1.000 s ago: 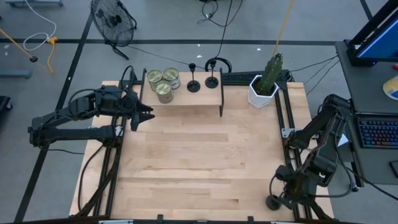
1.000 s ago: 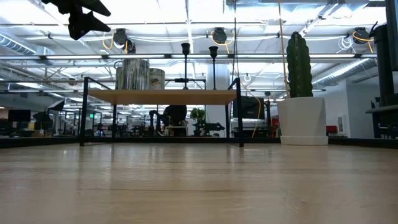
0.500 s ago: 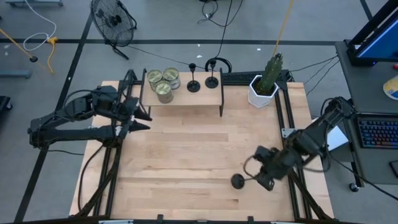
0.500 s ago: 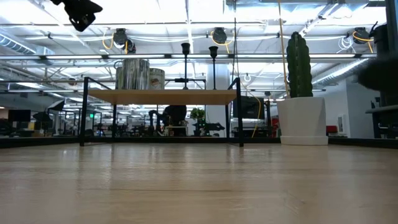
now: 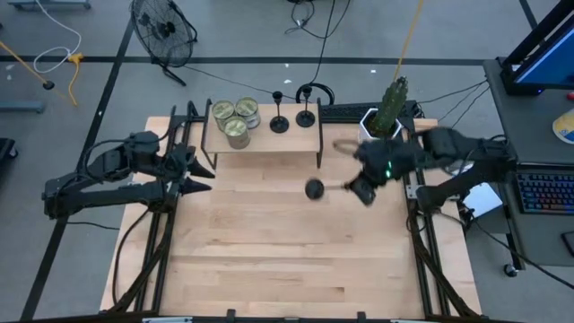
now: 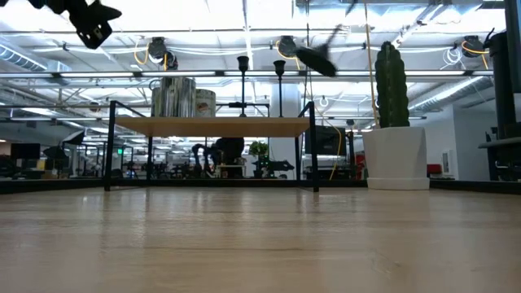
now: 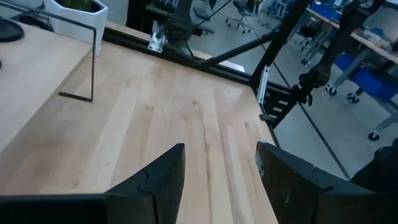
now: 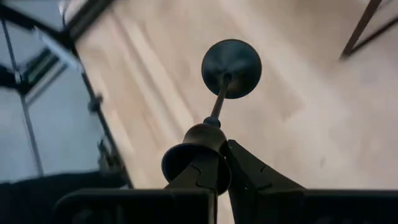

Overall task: Pick & Place candle stick holders
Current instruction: Put the black candle holder on the shelf

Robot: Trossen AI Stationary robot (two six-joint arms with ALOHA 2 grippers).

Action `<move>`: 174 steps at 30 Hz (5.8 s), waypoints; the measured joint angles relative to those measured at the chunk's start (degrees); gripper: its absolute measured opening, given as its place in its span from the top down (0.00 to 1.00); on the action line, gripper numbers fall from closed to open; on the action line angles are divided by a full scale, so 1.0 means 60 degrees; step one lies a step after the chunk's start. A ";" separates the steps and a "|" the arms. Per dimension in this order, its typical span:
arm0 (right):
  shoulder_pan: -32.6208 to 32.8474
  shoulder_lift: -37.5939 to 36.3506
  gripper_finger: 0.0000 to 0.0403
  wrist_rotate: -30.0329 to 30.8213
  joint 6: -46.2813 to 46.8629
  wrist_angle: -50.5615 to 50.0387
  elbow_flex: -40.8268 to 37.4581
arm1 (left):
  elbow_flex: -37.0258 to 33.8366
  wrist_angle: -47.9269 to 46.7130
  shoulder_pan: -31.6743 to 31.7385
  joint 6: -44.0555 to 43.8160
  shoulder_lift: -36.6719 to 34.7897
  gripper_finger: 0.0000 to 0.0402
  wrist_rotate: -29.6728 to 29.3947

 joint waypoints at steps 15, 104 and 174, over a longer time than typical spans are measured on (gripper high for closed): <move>-0.3558 0.3056 0.99 -0.1628 -0.3068 -0.1855 0.4110 | -0.0006 0.0024 0.0000 0.0521 0.0133 0.49 0.0053; -0.6068 0.5290 0.97 -0.2511 -0.4893 -0.2190 0.5888 | -0.0010 0.0028 0.0000 0.0521 0.0133 0.49 0.0181; -0.6105 0.4959 0.82 -0.2281 -0.4416 -0.1462 0.5127 | -0.0010 0.0030 -0.0001 0.0320 0.0131 0.49 0.0181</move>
